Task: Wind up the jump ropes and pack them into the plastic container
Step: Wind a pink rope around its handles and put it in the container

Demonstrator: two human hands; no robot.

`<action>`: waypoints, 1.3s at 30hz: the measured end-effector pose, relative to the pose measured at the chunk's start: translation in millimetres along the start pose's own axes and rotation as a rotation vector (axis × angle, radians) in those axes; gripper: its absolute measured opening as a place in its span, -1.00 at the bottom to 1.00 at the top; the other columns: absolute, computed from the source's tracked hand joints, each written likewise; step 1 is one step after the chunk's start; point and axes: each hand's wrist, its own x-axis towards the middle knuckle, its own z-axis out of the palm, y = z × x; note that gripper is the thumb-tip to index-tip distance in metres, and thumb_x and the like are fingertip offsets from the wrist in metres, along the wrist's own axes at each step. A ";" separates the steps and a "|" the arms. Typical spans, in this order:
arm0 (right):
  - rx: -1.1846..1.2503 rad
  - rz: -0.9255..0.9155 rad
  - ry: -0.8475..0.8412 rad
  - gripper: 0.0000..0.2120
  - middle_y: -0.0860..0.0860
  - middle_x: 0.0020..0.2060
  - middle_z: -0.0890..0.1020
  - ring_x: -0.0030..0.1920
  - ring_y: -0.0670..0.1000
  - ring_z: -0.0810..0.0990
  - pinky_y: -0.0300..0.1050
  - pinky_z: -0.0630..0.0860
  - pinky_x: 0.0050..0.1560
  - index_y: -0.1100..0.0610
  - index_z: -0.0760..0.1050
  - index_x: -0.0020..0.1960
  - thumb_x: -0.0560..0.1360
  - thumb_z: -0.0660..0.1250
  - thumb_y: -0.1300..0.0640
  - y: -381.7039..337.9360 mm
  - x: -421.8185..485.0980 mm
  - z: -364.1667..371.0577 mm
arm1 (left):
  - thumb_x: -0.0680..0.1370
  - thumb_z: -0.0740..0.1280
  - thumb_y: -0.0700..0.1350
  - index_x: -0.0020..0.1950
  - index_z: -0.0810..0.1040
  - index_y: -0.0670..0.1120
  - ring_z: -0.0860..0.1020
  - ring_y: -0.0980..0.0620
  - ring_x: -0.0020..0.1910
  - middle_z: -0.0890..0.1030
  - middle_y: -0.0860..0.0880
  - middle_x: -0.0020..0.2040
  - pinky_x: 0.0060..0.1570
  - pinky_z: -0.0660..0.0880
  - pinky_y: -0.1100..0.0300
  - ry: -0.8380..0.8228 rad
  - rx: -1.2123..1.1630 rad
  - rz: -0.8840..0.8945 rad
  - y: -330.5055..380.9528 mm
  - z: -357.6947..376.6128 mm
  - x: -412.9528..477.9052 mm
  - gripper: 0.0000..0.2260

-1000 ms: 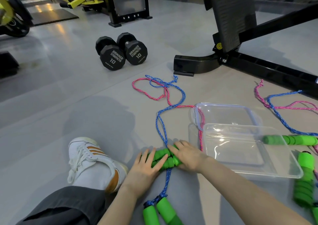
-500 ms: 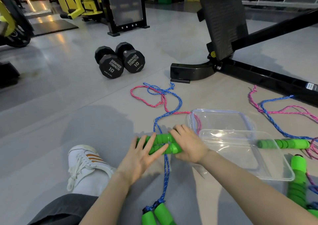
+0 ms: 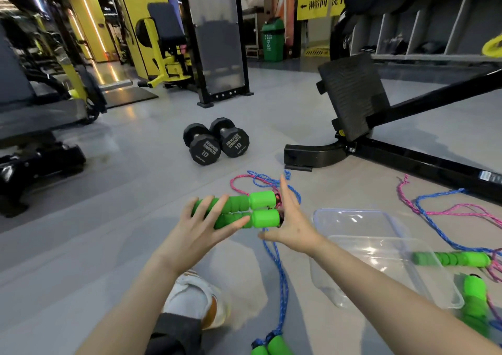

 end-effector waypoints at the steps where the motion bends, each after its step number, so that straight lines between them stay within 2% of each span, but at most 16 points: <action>1: 0.145 0.062 -0.039 0.12 0.03 0.23 0.41 0.04 -0.10 0.53 -0.24 0.49 0.04 -0.13 -0.20 0.49 0.27 0.50 0.34 -1.1 0.1 4.0 | 0.56 -0.08 -0.30 0.45 0.27 0.11 0.42 -0.26 0.10 0.43 -0.31 0.27 0.06 0.33 -0.16 -0.001 0.006 -0.028 -5.4 -6.2 -5.6 -0.46; 2: 0.223 0.119 -0.101 -0.02 0.05 -0.01 0.51 -0.14 -0.05 0.54 -0.23 0.52 -0.12 -0.11 -0.01 0.47 0.30 0.47 0.38 -2.6 -1.3 7.9 | 0.57 -0.16 -0.32 0.44 0.28 0.11 0.44 -0.26 0.08 0.47 -0.31 0.24 0.05 0.34 -0.15 0.001 0.014 -0.043 -9.5 -10.4 -11.6 -0.44; 4: 0.111 0.173 -0.218 -0.52 0.00 -0.35 0.44 -0.34 -0.05 0.41 -0.22 0.41 -0.34 0.01 0.40 0.16 0.36 0.41 0.40 -6.3 -2.1 13.7 | 0.57 -0.23 -0.33 0.43 0.30 0.11 0.45 -0.27 0.07 0.50 -0.31 0.22 0.04 0.35 -0.15 -0.015 0.048 -0.054 -14.9 -15.1 -24.9 -0.40; 6: -0.162 0.201 -0.247 -0.81 -0.06 -0.44 0.35 -0.39 -0.09 0.34 -0.21 0.38 -0.34 0.08 0.46 -0.18 0.41 0.33 0.35 -6.4 -1.4 17.2 | 0.55 -0.21 -0.33 0.44 0.29 0.11 0.43 -0.28 0.08 0.45 -0.32 0.25 0.04 0.34 -0.16 -0.027 0.089 -0.080 -18.3 -14.7 -38.7 -0.40; 8: -0.288 0.249 -0.222 -0.73 -0.04 -0.46 0.35 -0.36 -0.03 0.36 -0.09 0.42 -0.25 0.05 0.34 -0.37 0.43 0.25 0.32 -3.9 1.5 15.8 | 0.49 -0.05 -0.34 0.43 0.30 0.09 0.40 -0.28 0.08 0.40 -0.32 0.27 0.03 0.33 -0.16 -0.036 0.132 -0.163 -23.5 -11.2 -50.6 -0.42; 10: -0.479 0.300 -0.208 -0.75 0.03 -0.40 0.44 -0.26 0.06 0.45 -0.09 0.38 -0.24 0.07 0.31 -0.38 0.45 0.18 0.26 -5.0 3.0 9.7 | 0.37 0.06 -0.37 0.42 0.31 0.07 0.39 -0.28 0.06 0.38 -0.34 0.26 -0.01 0.34 -0.18 -0.045 0.161 -0.317 -30.9 -9.7 -61.1 -0.34; 14: -1.037 0.301 -0.067 -0.76 0.10 0.03 0.60 0.17 0.16 0.43 -0.11 0.34 0.04 0.06 0.55 0.04 0.57 0.10 0.12 -14.9 -3.1 -16.5 | 0.36 0.02 -0.40 0.40 0.34 0.03 0.38 -0.29 0.01 0.43 -0.37 0.21 -0.07 0.31 -0.20 -0.082 0.158 -0.539 -48.3 -13.0 -83.5 -0.35; 16: -0.898 0.364 0.075 -0.74 0.17 0.03 0.61 0.14 0.20 0.47 -0.06 0.39 0.04 0.15 0.53 0.07 0.59 0.08 0.12 -16.2 -0.8 -29.9 | 0.38 0.02 -0.39 0.39 0.34 0.02 0.39 -0.29 0.01 0.43 -0.37 0.20 -0.07 0.32 -0.20 -0.081 0.161 -0.530 -53.3 -16.1 -89.1 -0.37; 18: -0.441 0.387 0.171 -0.77 0.23 -0.10 0.59 -0.08 0.22 0.57 0.03 0.47 -0.04 0.19 0.50 -0.05 0.59 0.08 0.19 -24.3 7.3 -35.8 | 0.33 0.10 -0.40 0.40 0.33 0.03 0.42 -0.29 0.01 0.43 -0.36 0.21 -0.05 0.34 -0.19 -0.075 0.166 -0.470 -51.1 -17.5 -87.7 -0.33; 21: -0.141 0.184 0.206 -0.77 0.10 -0.23 0.54 -0.19 0.10 0.52 0.12 0.51 0.04 0.11 0.44 -0.20 0.58 0.09 0.22 -60.5 24.0 -40.0 | 0.27 0.14 -0.38 0.41 0.32 0.07 0.42 -0.27 0.04 0.43 -0.34 0.24 -0.01 0.34 -0.16 -0.060 0.157 -0.392 -44.3 -21.9 -70.0 -0.27; 24: -0.225 -0.029 0.256 -0.80 0.08 -0.28 0.53 -0.18 0.23 0.55 0.20 0.52 0.00 0.22 0.39 -0.20 0.55 0.08 0.24 -111.6 30.3 -55.9 | 0.41 0.10 -0.38 0.36 0.40 0.09 0.49 -0.25 -0.04 0.53 -0.33 0.17 -0.05 0.38 -0.09 0.019 0.135 -0.290 -39.6 -30.3 -44.1 -0.40; 26: -0.328 -0.154 0.373 -0.82 0.12 -0.29 0.54 -0.19 0.24 0.54 0.08 0.50 -0.10 0.27 0.41 -0.14 0.56 0.07 0.26 -143.0 30.0 -76.7 | 0.53 -0.01 -0.37 0.32 0.46 0.07 0.51 -0.25 -0.10 0.56 -0.32 0.12 -0.08 0.41 -0.09 0.072 0.105 -0.271 -38.0 -37.5 -30.4 -0.48; 28: -0.402 -0.240 0.505 -0.82 0.15 -0.23 0.55 -0.21 0.17 0.49 -0.01 0.45 -0.17 0.26 0.47 -0.06 0.56 0.09 0.28 -171.2 24.7 -101.0 | 0.56 -0.08 -0.36 0.33 0.45 0.06 0.48 -0.25 -0.07 0.56 -0.33 0.12 -0.07 0.40 -0.11 0.080 0.093 -0.308 -38.7 -44.7 -19.5 -0.47; 31: -0.634 -0.323 0.594 -0.83 0.17 -0.08 0.55 -0.08 0.16 0.50 0.04 0.45 -0.05 0.28 0.50 0.03 0.53 0.15 0.33 -199.3 13.8 -137.8 | 0.54 -0.26 -0.35 0.35 0.38 0.06 0.44 -0.25 -0.04 0.55 -0.34 0.12 -0.09 0.40 -0.10 0.060 0.083 -0.379 -45.8 -58.7 -9.0 -0.39; 36: -0.638 -0.241 0.822 -0.84 0.20 -0.01 0.51 -0.04 0.21 0.51 0.02 0.43 -0.06 0.25 0.47 0.03 0.56 0.13 0.28 -211.0 -10.9 -195.2 | 0.33 -0.04 -0.44 0.36 0.36 0.02 0.48 -0.30 -0.05 0.51 -0.38 0.16 -0.08 0.40 -0.16 0.045 0.097 -0.407 -55.2 -82.5 -3.4 -0.31; 39: -0.473 -0.082 0.737 -0.80 0.20 -0.08 0.55 -0.12 0.23 0.59 0.09 0.53 -0.09 0.17 0.38 -0.11 0.60 0.08 0.10 -217.3 -19.8 -208.3 | 0.27 0.00 -0.44 0.37 0.35 0.01 0.47 -0.30 -0.03 0.49 -0.39 0.18 -0.06 0.37 -0.16 0.064 0.106 -0.414 -53.2 -96.7 14.0 -0.28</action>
